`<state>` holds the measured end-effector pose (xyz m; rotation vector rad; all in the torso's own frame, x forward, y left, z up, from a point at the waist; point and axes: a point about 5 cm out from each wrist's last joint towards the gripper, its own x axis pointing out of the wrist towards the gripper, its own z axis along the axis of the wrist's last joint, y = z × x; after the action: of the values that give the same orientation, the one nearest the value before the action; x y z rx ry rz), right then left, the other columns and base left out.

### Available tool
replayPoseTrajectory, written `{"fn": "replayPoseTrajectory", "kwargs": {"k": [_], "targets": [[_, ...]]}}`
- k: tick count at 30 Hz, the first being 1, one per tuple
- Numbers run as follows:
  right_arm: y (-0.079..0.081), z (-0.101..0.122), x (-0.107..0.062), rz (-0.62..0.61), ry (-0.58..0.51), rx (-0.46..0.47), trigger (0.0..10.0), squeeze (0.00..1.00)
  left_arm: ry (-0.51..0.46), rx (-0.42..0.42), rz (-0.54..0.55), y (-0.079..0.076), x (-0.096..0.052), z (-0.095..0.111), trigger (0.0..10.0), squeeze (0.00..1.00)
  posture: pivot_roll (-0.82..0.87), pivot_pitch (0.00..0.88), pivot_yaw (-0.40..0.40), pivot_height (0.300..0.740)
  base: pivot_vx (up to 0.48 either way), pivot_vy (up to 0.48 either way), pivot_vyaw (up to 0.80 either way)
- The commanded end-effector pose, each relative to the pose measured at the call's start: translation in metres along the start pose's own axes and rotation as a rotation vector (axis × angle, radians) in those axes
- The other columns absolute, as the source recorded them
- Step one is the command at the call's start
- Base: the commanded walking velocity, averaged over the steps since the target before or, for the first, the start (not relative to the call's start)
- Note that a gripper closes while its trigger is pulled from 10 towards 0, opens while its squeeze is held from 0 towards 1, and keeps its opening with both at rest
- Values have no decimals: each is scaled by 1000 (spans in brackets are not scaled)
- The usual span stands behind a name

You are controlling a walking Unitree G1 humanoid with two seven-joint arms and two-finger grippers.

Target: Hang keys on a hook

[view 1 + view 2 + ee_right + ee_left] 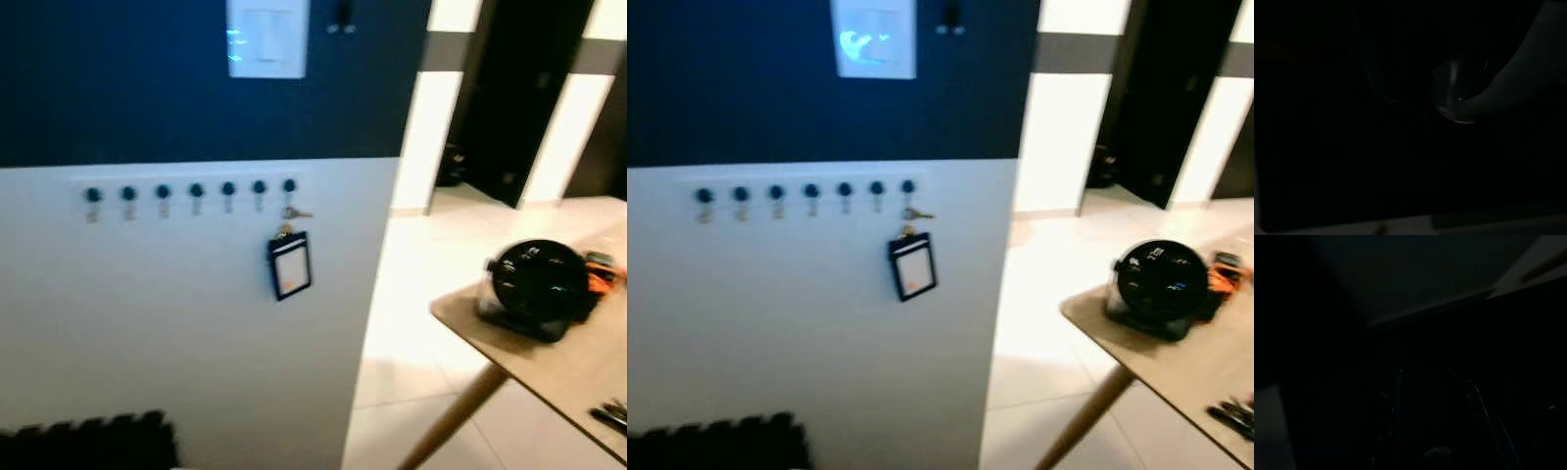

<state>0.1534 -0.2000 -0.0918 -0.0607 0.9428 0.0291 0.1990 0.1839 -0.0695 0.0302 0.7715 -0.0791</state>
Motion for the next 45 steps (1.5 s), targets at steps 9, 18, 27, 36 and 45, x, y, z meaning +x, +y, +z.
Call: {"fn": "replayPoseTrajectory", "kwargs": {"k": [9,18,27,36,45], "targets": [[-1,6,1,6,-25,2,10000,0,2,-9,15,4,-2,-4,10000,0,46,28,-15,740,0,0,-800],[5,15,4,17,-57,0,10000,0,-23,-7,30,6,-3,-2,10000,0,51,29,-18,740,0,0,-800],[9,20,5,28,-77,2,10000,0,-25,-11,28,6,-3,-2,10000,0,50,28,-18,740,0,0,-800],[7,21,4,32,-85,3,10000,0,-29,-10,24,5,-3,-2,10000,0,52,29,-19,740,0,0,-800],[8,22,5,40,-90,-1,10000,0,-34,-18,25,5,-3,-2,10000,0,57,29,-25,740,0,0,-800]]}}
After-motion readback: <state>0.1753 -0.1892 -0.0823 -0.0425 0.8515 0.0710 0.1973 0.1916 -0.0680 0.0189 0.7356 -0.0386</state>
